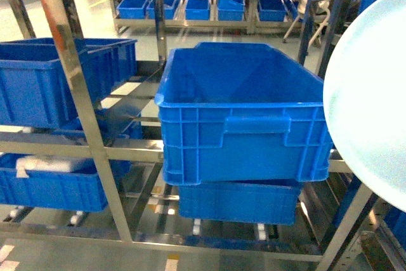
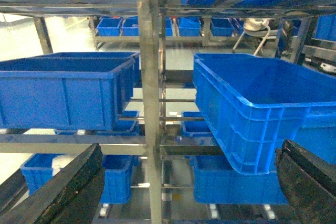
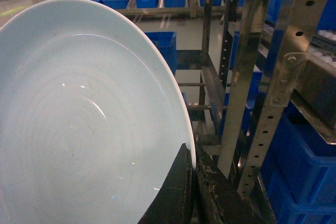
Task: Place blue tray on left shelf second layer neatly
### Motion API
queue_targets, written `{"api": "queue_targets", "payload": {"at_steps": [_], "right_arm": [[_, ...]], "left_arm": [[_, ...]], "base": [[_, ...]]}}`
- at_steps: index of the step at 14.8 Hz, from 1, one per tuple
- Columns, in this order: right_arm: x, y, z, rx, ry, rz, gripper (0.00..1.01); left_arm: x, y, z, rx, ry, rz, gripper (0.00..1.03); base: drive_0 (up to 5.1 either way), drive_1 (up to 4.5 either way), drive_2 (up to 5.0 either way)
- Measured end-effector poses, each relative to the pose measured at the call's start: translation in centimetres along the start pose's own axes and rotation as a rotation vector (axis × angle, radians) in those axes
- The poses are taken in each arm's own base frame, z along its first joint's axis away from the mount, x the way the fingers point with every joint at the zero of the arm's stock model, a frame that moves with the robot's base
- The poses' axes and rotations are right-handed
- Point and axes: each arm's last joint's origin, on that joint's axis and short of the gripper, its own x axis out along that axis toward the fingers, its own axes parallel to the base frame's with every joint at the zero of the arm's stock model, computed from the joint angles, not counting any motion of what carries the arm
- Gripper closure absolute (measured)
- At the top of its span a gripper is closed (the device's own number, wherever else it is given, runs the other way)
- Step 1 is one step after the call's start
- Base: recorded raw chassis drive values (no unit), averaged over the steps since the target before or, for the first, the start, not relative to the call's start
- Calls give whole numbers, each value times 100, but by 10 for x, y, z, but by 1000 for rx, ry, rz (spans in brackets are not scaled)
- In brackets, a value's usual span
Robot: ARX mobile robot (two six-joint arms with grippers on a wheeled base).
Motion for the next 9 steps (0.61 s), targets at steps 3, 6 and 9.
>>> {"api": "queue_targets", "payload": {"at_steps": [3,6,9], "right_arm": [[0,0,0,0,-1,-5,99],[0,0,0,0,1,3,99],[0,0,0,0,0,3,99]], "left_arm": [[0,0,0,0,0,-1,5],[0,0,0,0,0,2,5],[0,0,0,0,0,2,5]], "base": [[92,92,92],[0,0,0],[0,0,0]]}}
